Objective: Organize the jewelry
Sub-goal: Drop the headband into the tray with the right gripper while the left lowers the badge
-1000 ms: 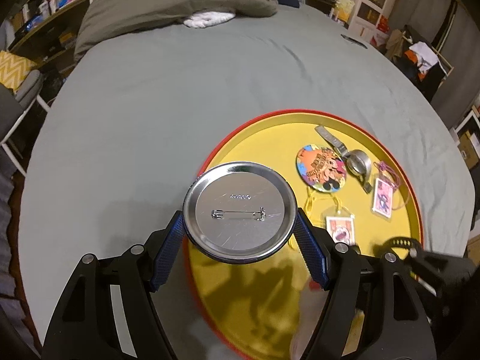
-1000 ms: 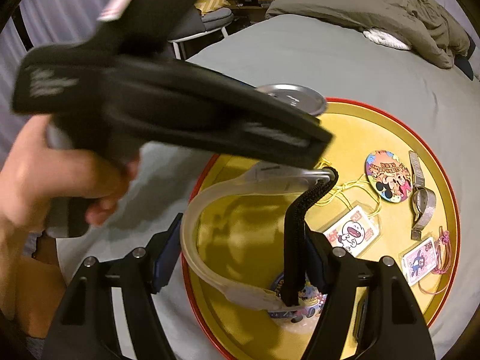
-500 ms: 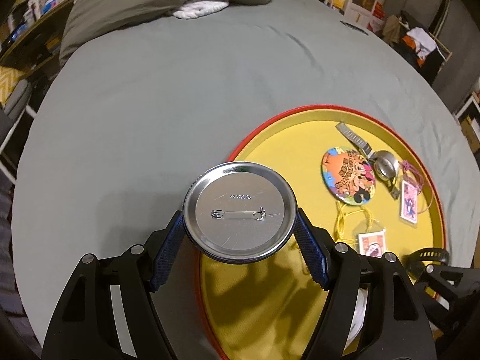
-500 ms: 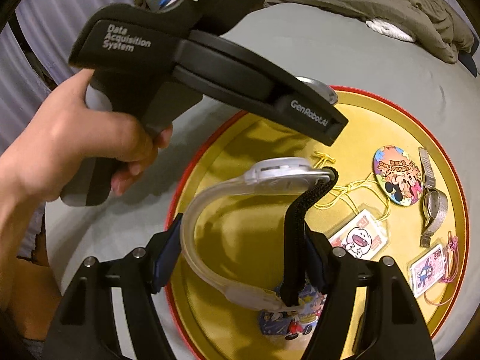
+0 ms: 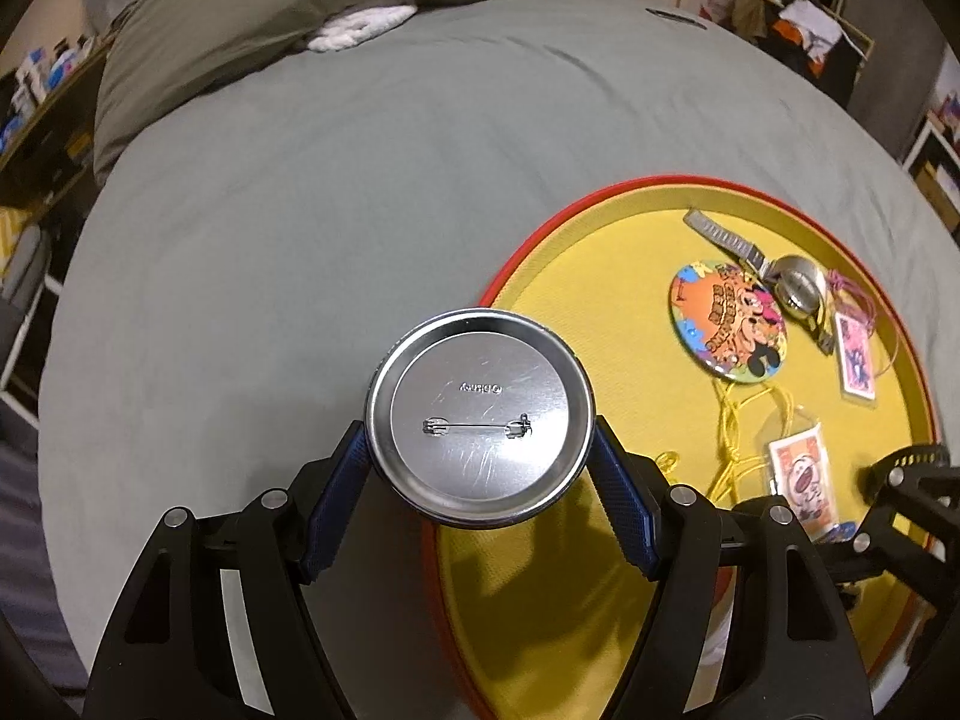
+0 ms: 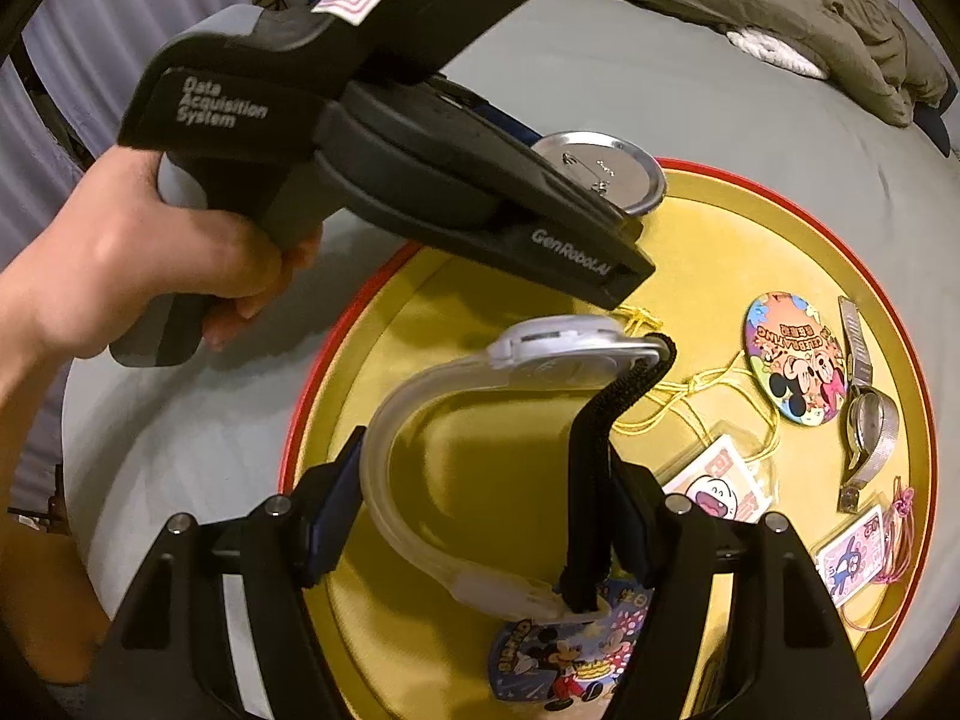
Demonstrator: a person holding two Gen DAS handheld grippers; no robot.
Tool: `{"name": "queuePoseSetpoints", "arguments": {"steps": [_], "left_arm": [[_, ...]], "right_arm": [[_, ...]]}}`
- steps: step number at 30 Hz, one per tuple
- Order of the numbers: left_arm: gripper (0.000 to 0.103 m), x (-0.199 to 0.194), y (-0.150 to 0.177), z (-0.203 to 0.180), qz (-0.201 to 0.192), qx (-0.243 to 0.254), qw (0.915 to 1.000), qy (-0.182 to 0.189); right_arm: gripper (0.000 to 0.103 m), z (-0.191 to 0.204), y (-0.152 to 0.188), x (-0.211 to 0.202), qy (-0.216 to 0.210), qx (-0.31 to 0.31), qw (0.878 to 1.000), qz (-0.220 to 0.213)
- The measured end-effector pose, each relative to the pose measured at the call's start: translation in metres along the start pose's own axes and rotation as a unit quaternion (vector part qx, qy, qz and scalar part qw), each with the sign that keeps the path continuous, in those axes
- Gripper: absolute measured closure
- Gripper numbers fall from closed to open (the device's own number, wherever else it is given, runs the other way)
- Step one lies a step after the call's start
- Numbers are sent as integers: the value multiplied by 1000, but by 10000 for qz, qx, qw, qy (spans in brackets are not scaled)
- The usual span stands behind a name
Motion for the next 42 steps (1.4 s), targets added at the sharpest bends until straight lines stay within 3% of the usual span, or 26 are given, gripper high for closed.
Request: {"name": "queuePoseSetpoints", "arguments": {"steps": [12, 21, 39, 42], "left_arm": [[33, 4, -10, 0, -62, 101, 9999, -79], [41, 13, -11, -2, 22, 118, 9999, -22], [41, 11, -8, -3, -20, 146, 9999, -20], [37, 6, -8, -6, -64, 166, 9998, -31]], "right_arm": [[36, 0, 0, 11, 123, 44, 9999, 82], [31, 13, 8, 14, 399, -150, 9991, 85], [21, 18, 9, 13, 470, -158, 9986, 156], [21, 18, 10, 12, 497, -169, 9985, 159]]}}
Point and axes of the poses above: each gripper's, at about its wrist camera, not at the fingertips, and x roughly the way its jaws point, z to its left, y to its underside, the point moved 9 cm from there along x, roughly the way its jaws point, and after that the axes turned 13 degrees about z, right-handed, at the moved point
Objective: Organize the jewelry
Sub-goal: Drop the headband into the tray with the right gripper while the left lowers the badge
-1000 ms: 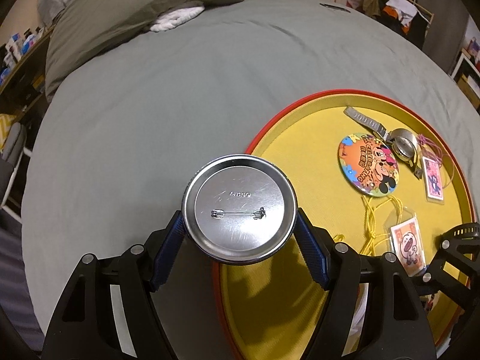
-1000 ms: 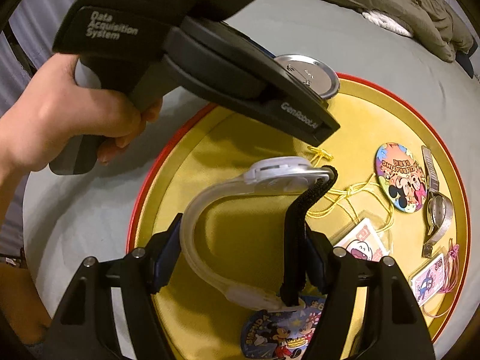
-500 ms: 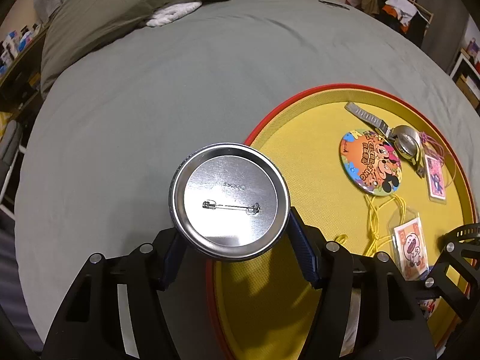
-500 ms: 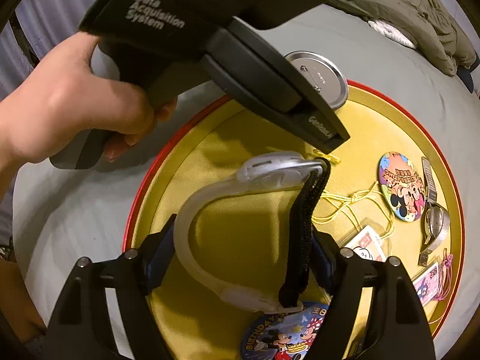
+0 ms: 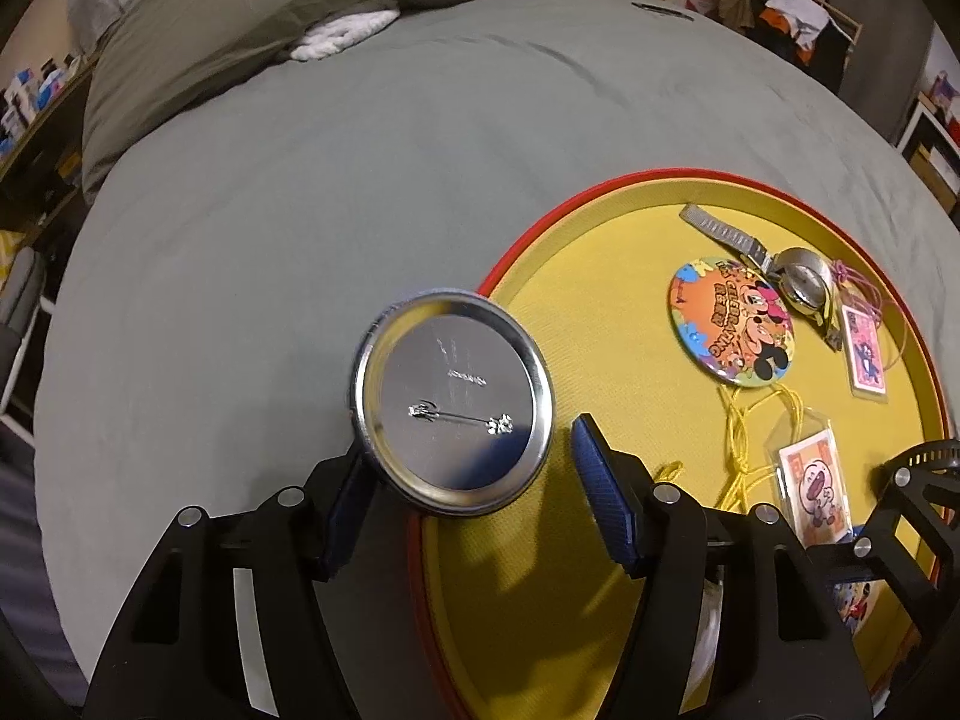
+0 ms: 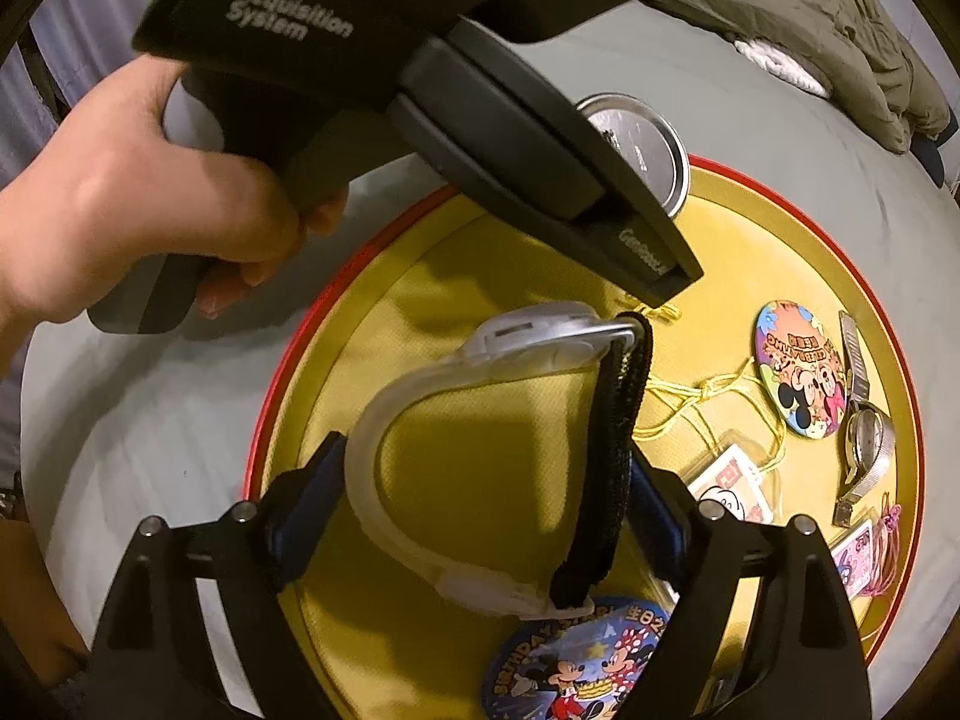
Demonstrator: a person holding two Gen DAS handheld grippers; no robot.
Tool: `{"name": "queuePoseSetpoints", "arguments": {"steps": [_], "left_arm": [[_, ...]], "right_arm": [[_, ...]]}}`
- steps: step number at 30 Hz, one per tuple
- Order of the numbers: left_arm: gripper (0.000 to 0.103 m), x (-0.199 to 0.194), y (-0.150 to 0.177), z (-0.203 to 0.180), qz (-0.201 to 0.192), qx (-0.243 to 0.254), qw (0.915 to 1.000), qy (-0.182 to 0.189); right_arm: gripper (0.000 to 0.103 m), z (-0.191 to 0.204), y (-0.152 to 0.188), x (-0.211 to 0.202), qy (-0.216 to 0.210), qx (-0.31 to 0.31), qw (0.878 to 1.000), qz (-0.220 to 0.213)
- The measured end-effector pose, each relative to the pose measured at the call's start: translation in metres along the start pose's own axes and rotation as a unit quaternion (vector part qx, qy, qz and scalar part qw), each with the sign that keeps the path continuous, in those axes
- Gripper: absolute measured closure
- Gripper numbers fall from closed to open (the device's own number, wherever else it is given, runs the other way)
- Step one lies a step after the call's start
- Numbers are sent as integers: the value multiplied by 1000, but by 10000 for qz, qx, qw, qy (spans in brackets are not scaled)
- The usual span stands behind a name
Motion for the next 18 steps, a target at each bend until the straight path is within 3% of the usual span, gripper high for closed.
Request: {"name": "queuePoseSetpoints", "arguments": {"steps": [4, 18], "left_arm": [[29, -3, -1, -3, -42, 38, 10000, -2], [23, -11, 0, -7, -152, -17, 9998, 114]], "right_arm": [[17, 1, 1, -1, 17, 14, 10000, -3], [17, -8, 0, -8, -1, 71, 10000, -66]]}}
Point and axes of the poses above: each gripper's, at about its wrist camera, not at the fingertips, and x roughly the way its jaws point, z to its left, y to its underside, the point moved 9 cm from there along x, roughly the way its jaws point, and after that the axes turned 13 degrees about z, right-handed, at the moved point
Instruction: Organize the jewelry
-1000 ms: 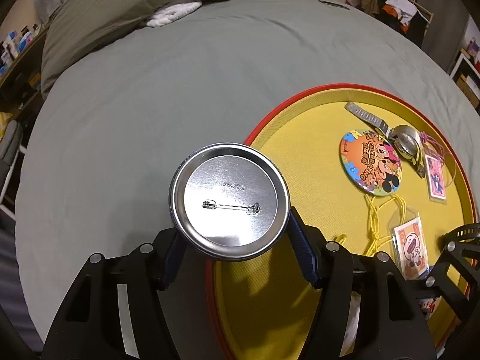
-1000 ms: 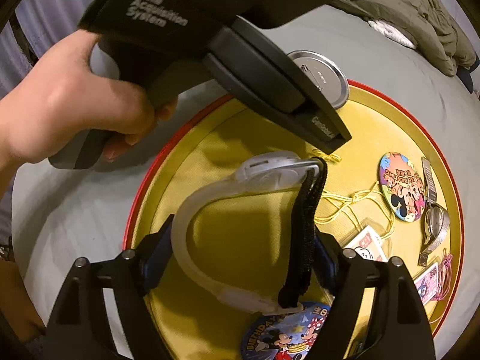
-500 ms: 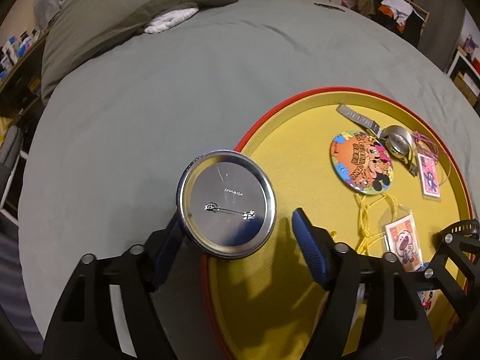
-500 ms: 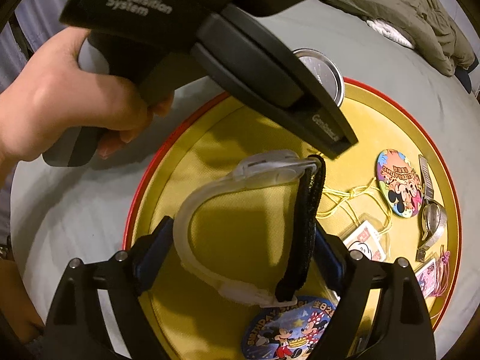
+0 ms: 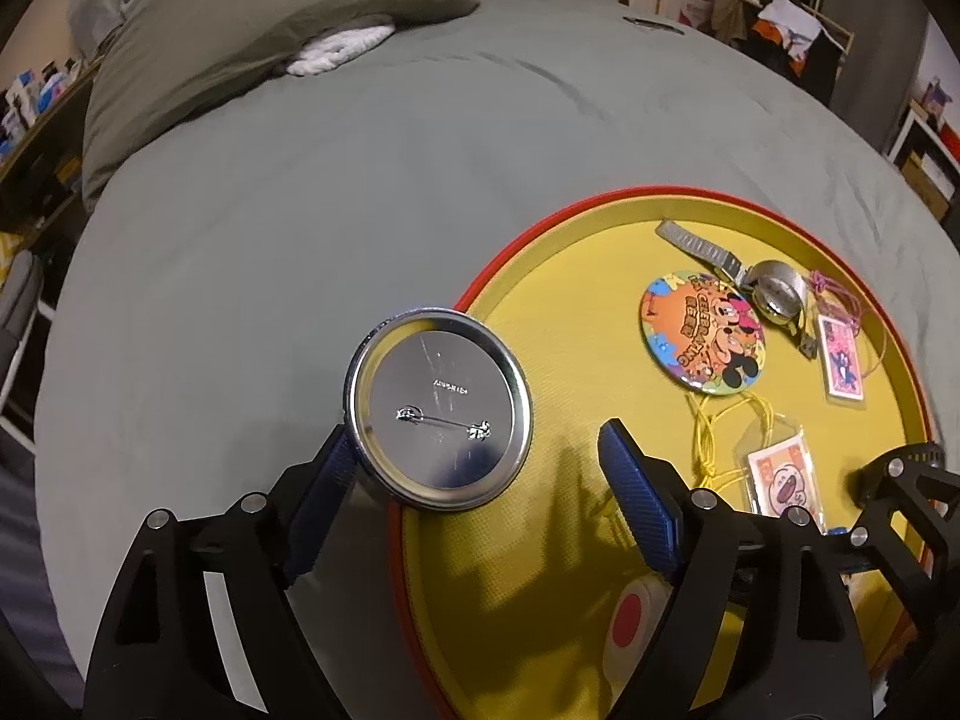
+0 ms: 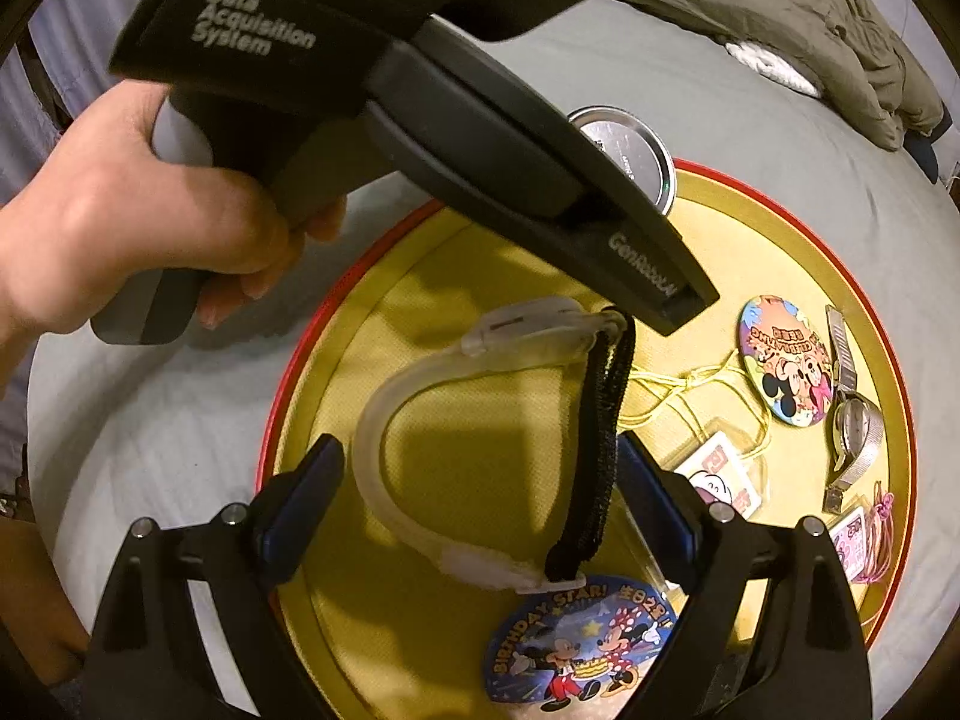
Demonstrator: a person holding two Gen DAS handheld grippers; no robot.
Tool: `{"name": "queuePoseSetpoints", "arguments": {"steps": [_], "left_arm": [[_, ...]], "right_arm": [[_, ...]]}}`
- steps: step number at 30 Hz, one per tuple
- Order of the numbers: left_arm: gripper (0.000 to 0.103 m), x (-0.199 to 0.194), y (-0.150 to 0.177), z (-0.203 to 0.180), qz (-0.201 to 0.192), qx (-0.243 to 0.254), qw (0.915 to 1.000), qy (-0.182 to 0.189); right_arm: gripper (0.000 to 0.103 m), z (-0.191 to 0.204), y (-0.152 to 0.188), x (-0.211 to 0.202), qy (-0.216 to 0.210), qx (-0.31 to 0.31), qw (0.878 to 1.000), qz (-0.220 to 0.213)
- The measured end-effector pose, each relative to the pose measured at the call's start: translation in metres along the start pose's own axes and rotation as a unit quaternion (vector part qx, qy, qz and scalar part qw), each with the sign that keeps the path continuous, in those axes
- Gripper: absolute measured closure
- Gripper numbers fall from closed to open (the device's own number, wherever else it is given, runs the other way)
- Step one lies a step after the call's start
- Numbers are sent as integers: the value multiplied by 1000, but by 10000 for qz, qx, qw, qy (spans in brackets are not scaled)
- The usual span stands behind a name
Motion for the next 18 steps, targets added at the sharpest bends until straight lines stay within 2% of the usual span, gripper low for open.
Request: {"name": "queuePoseSetpoints", "arguments": {"steps": [6, 12, 18], "left_arm": [[22, 1, 0, -1, -9, -14, 10000, -22], [15, 1, -9, 8, -135, -150, 9998, -35], [15, 7, -12, 9, -103, -207, 9997, 31]], "right_arm": [[17, 2, 0, 1, -14, -5, 10000, 8], [17, 4, 2, 0, -66, 8, 10000, -7], [17, 4, 5, -1, -82, 4, 10000, -6]]}}
Point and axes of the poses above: each gripper's, at about its wrist camera, not at the fingertips, and x roughly the way its jaws point, z to its left, y to its underside, the point moved 9 cm from there along x, roughly the way its jaws point, and after that the axes turned 13 degrees about z, right-handed, at the moved point
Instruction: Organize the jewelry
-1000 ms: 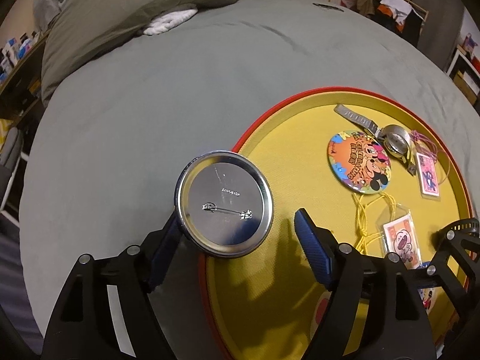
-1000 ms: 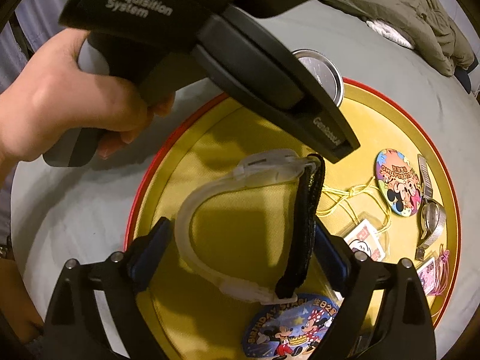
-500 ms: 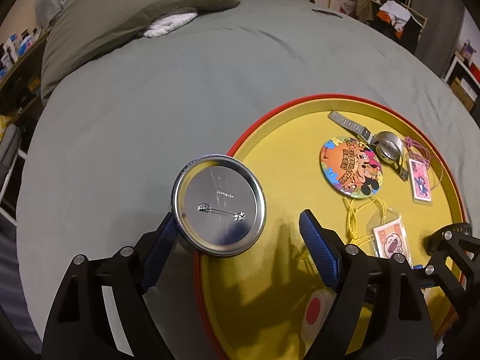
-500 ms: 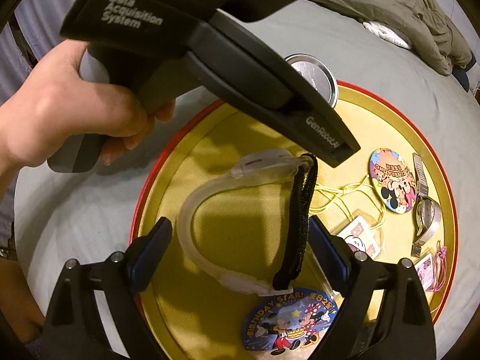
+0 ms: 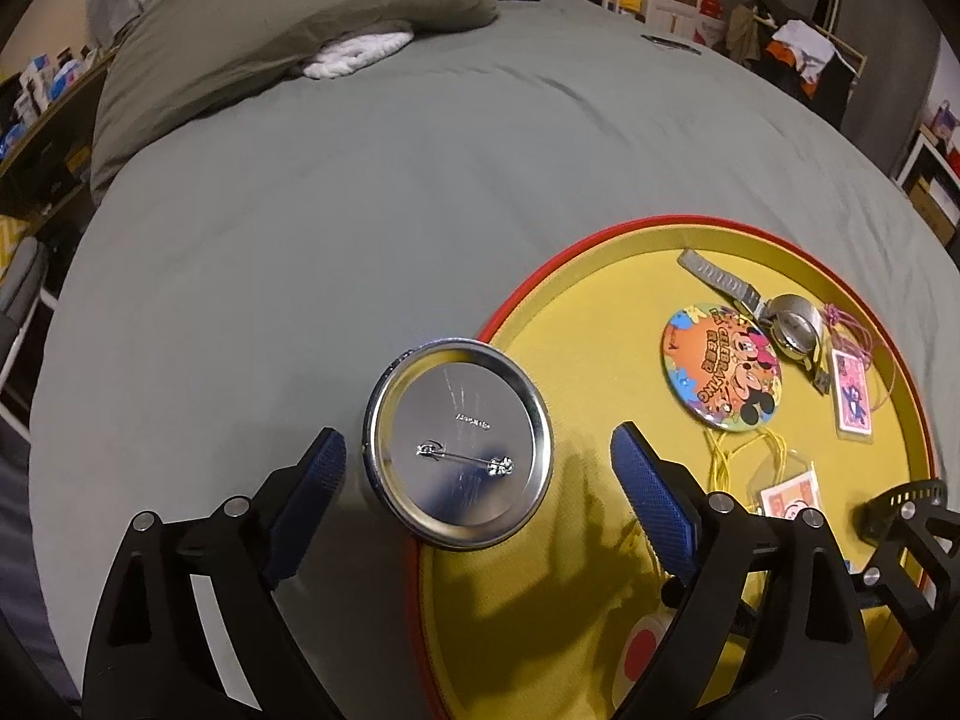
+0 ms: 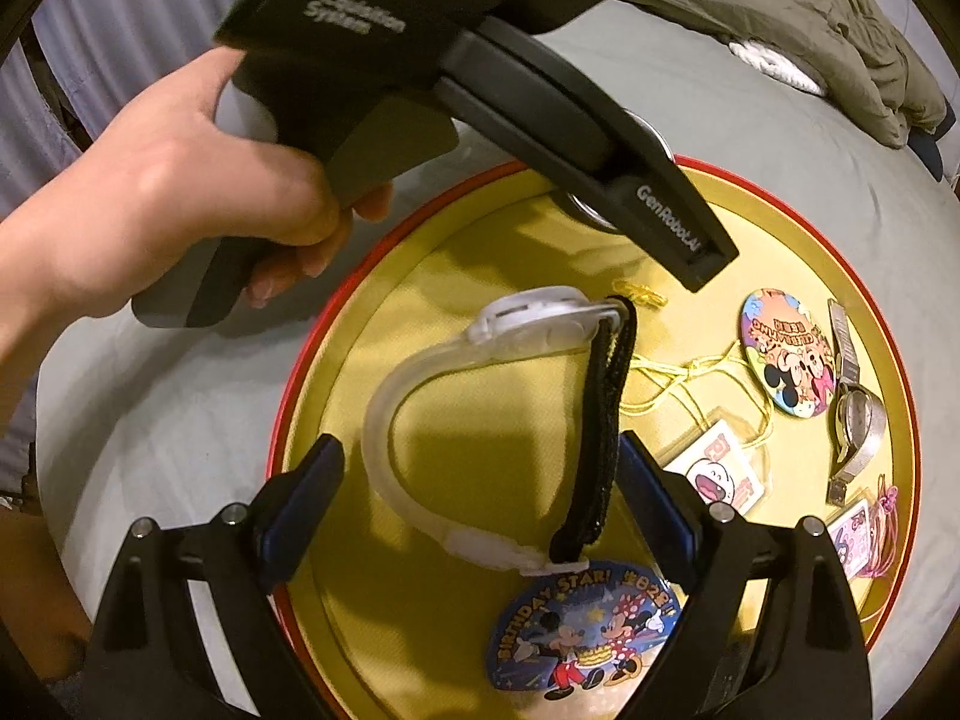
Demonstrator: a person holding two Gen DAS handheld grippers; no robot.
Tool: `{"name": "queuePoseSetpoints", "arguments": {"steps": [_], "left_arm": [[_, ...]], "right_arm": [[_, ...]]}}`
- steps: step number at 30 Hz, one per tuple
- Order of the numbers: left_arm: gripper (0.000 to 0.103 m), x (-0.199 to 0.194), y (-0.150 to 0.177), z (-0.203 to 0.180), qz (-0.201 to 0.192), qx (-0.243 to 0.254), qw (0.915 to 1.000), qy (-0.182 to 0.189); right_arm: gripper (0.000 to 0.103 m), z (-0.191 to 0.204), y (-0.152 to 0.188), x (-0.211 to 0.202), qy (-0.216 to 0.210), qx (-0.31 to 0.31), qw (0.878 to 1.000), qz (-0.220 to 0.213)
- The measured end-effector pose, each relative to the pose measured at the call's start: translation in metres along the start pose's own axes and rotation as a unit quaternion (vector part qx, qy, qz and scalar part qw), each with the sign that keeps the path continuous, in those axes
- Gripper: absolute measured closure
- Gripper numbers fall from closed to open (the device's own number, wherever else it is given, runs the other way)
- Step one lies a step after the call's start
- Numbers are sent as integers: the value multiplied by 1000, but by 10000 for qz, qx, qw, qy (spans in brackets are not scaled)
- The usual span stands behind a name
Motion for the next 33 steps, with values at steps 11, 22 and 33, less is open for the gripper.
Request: {"name": "queuePoseSetpoints", "arguments": {"steps": [11, 22, 33], "left_arm": [[54, 7, 7, -3, 109, 131, 9999, 1], [56, -3, 17, -7, 11, 283, 9995, -159], [56, -18, 17, -12, -207, 364, 9990, -185]], "right_arm": [[17, -9, -1, -4, -83, 85, 9999, -41], [17, -22, 3, -11, -132, 198, 9996, -122], [17, -32, 6, -16, -178, 297, 9993, -154]]}}
Point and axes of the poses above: each gripper's, at about its wrist camera, not at the fingertips, and x roughly the way its jaws point, z to its left, y to its underside, the point moved 9 cm from there along x, roughly the way its jaws point, and after that the axes turned 13 degrees about z, right-handed, at the moved point
